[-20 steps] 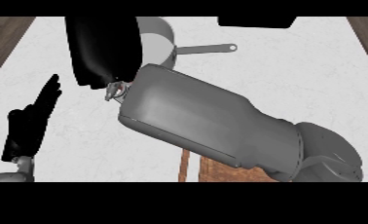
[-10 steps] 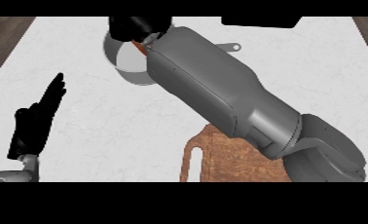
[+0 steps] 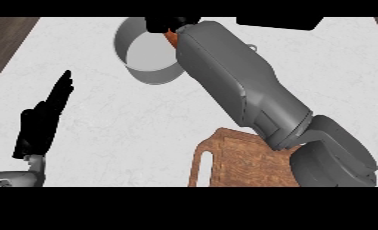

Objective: Pick the sweet potato from the cutting board and place it in the pot

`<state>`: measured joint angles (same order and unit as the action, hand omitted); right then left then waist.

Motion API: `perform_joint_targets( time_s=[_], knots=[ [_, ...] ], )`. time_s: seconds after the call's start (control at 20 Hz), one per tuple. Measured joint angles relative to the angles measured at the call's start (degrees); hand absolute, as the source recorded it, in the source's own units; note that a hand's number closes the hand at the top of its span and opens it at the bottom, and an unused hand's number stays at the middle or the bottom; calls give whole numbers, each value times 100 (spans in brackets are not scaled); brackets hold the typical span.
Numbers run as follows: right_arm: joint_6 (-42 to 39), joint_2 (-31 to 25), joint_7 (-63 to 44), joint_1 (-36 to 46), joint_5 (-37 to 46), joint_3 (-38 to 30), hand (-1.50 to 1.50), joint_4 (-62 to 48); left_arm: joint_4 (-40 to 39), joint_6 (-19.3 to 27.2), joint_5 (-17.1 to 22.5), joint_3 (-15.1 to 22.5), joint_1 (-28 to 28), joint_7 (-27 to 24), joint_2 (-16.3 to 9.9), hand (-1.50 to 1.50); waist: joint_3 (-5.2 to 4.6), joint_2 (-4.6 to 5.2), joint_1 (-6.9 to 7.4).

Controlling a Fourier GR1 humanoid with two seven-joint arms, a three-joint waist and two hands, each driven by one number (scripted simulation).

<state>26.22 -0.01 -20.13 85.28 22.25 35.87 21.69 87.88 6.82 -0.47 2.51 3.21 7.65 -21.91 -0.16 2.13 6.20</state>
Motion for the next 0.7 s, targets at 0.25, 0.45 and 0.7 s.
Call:
perform_joint_targets(
  time_s=[0.25,0.45,0.7],
  knots=[
    [-30,0,310,-76,-443,-367,-150,-273,10,-63,-9,20,121,69,-17,0,1,47,121],
    [-19,2,702,-157,-737,-615,-150,-396,-22,-61,-41,46,151,17,26,0,2,71,187],
    [266,1,1311,-253,-1059,-916,-150,-382,-62,-88,-57,54,196,42,36,0,7,71,190]
  ],
)
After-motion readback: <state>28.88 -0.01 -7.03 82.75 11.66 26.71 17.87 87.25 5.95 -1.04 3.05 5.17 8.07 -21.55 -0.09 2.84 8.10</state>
